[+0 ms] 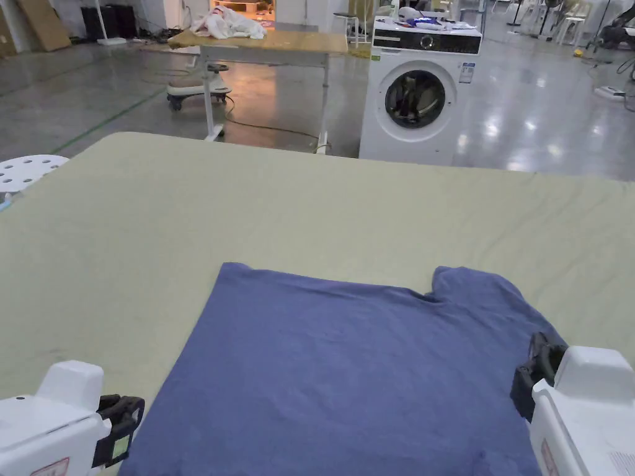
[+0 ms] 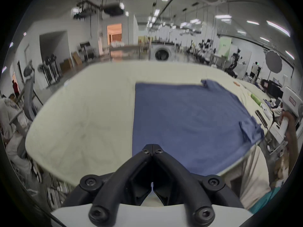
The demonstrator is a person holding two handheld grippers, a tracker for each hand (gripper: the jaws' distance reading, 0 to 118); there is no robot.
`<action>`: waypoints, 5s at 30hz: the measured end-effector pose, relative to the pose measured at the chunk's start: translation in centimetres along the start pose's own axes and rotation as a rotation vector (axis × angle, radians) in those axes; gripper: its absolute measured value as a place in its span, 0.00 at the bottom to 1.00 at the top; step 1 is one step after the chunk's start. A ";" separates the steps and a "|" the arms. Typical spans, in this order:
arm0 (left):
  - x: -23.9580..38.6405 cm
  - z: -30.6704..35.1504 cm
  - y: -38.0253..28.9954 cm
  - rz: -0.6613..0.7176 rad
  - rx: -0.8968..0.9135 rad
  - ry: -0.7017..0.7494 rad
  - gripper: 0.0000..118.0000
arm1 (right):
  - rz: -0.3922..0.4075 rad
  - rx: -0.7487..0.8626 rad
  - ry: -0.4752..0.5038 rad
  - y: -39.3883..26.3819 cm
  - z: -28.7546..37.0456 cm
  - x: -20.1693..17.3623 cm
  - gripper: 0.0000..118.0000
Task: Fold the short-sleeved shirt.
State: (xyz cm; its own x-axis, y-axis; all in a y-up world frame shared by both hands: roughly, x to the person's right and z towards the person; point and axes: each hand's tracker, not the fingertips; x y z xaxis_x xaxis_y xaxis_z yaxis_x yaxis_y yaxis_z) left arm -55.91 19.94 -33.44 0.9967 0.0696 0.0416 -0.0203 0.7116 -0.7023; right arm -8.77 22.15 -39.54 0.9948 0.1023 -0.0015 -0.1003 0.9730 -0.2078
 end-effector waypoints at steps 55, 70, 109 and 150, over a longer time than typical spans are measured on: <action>-0.5 -3.3 0.8 0.155 -0.074 -0.025 0.00 | -0.038 -0.664 0.077 -7.3 1.3 12.4 0.08; -2.3 -14.5 12.4 0.152 0.038 0.004 0.00 | -0.091 -0.546 0.027 -2.3 -13.5 12.2 0.08; 8.3 -6.1 7.8 -0.056 0.536 0.152 0.00 | -0.016 0.021 -0.013 0.5 -4.8 0.1 0.00; 1.9 -14.8 7.9 -0.026 -0.196 0.063 0.01 | -0.055 -0.433 -0.041 -5.8 -9.3 9.7 0.42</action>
State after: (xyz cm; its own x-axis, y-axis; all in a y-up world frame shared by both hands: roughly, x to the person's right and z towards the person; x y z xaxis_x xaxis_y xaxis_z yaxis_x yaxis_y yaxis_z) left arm -53.03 15.33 -49.38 0.9998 0.0048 0.0210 0.0146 0.5626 -0.8266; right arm 1.63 15.53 -47.47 0.9959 0.0695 0.0577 -0.0213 0.8018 -0.5973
